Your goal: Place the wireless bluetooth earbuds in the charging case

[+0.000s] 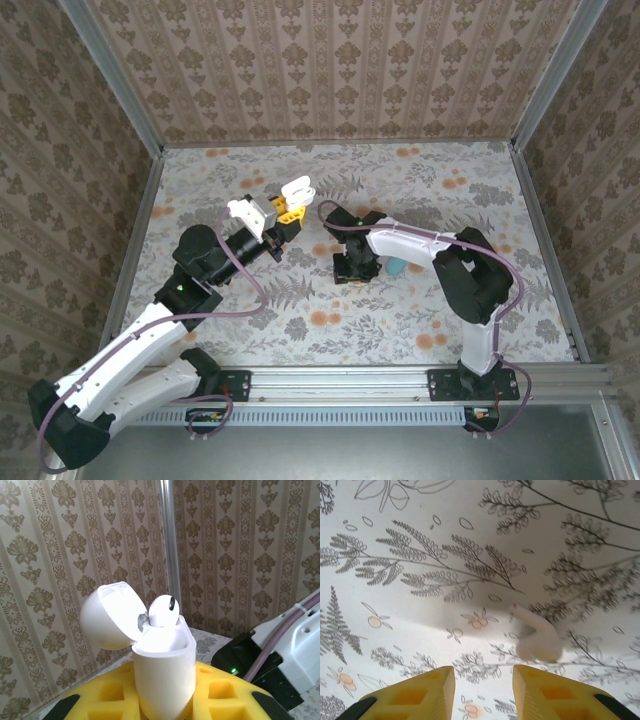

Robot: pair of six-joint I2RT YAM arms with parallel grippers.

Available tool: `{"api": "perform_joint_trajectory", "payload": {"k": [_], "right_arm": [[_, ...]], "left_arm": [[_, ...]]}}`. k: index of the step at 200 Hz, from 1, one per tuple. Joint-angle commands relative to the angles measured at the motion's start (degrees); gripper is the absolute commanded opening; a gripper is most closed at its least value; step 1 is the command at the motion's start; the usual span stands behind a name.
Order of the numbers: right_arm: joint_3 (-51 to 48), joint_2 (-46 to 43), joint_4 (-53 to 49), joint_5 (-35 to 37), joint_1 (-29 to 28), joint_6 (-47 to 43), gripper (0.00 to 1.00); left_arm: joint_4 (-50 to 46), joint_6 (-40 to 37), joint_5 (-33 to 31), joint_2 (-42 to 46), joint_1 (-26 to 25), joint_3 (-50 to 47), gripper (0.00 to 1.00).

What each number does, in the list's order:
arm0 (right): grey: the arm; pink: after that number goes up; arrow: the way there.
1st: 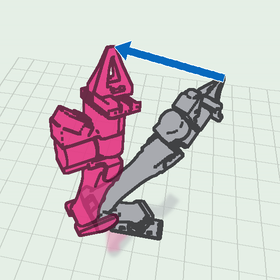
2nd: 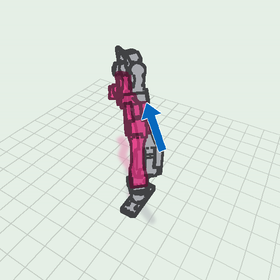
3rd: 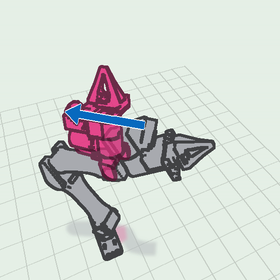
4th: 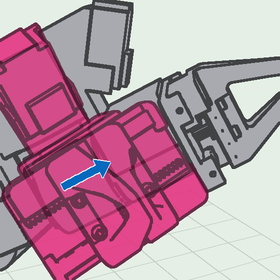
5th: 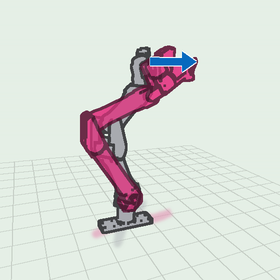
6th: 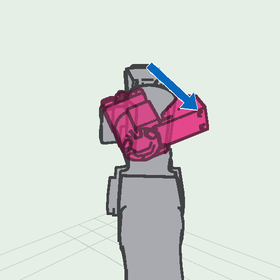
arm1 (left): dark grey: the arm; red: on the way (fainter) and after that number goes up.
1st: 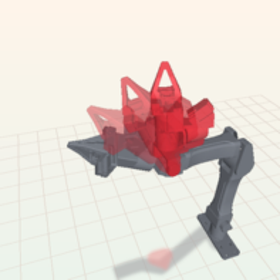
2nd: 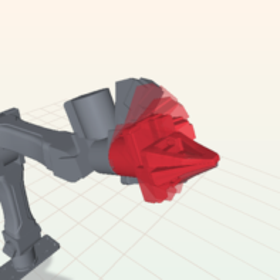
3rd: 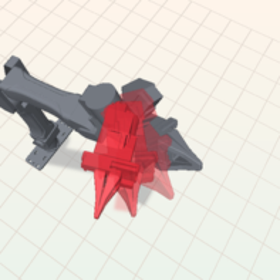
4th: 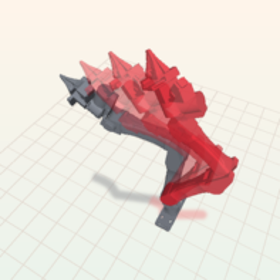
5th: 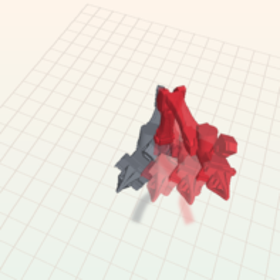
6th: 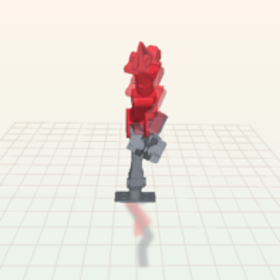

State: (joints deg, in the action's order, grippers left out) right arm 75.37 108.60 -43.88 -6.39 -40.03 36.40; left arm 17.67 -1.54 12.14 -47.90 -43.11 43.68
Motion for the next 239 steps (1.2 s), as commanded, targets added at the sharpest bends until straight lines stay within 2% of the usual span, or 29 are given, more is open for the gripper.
{"api": "perform_joint_trajectory", "payload": {"k": [1, 66, 140, 239], "right_arm": [[-2.11, -2.35, -2.21, 2.07, 1.02, -0.71, 0.38], [-3.57, -1.76, 0.00, 2.18, 2.54, 0.12, 0.38], [-0.13, 2.06, 1.66, 0.51, 2.68, 1.13, 0.38], [8.08, 8.01, -0.78, -1.29, 1.28, -5.69, 0.39]], "left_arm": [[2.65, 0.13, 0.03, 0.49, -0.38, 1.36, 0.21], [2.69, 0.41, 0.26, 0.66, -0.39, 1.37, 0.20], [2.70, 0.29, 0.19, 0.30, -0.39, 1.54, 0.21], [2.71, 0.07, 0.32, -0.22, -0.39, 1.70, 0.20]]}}
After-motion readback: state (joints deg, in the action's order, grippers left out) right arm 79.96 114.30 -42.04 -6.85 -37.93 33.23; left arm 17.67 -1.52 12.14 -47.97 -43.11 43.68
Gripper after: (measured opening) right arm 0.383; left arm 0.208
